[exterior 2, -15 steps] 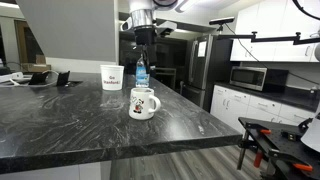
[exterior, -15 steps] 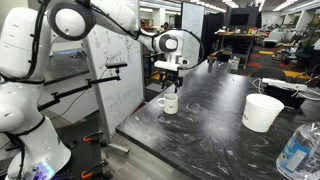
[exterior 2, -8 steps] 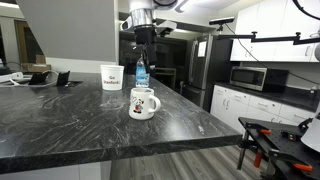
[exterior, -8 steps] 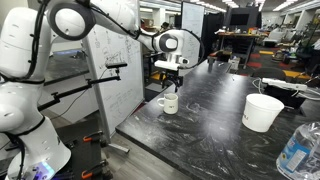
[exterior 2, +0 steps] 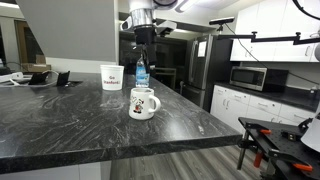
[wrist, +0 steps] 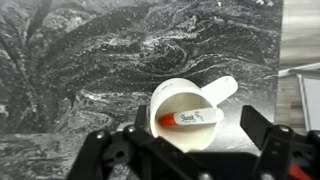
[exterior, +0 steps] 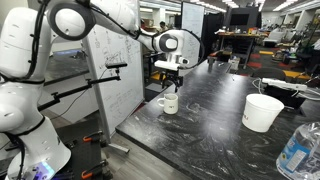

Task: Take the pen out of the mug and put it on the counter

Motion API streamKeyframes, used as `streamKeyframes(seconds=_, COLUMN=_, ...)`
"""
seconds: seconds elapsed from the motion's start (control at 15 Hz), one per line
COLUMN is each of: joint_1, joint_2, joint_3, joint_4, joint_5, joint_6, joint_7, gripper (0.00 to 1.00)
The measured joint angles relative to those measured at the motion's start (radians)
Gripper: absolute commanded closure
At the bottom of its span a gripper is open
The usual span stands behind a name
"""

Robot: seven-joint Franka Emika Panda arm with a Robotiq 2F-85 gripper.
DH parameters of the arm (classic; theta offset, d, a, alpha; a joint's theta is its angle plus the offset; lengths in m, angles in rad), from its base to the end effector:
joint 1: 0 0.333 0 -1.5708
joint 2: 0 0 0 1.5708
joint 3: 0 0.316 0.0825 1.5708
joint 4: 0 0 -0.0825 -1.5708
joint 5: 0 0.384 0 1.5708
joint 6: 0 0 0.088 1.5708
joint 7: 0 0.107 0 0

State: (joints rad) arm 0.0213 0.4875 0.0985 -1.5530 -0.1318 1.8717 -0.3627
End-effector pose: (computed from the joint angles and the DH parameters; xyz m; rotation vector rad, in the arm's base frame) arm 0.6670 0.0615 0.3545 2.9701 0.7973 -0.2677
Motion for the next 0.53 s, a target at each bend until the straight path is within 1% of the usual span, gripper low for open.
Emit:
streamKeyframes(seconds=0.4, joint_1=0.0, joint_2=0.0, joint_3=0.0, joint_4=0.0, joint_5=0.0, joint_6=0.0, joint_7=0.0, gripper=0.0)
streamKeyframes(seconds=0.53, joint_1=0.0, joint_2=0.002, joint_3=-0.002, joint_4=0.0, joint_5=0.015, joint_6=-0.001, joint_7=0.03, gripper=0.0)
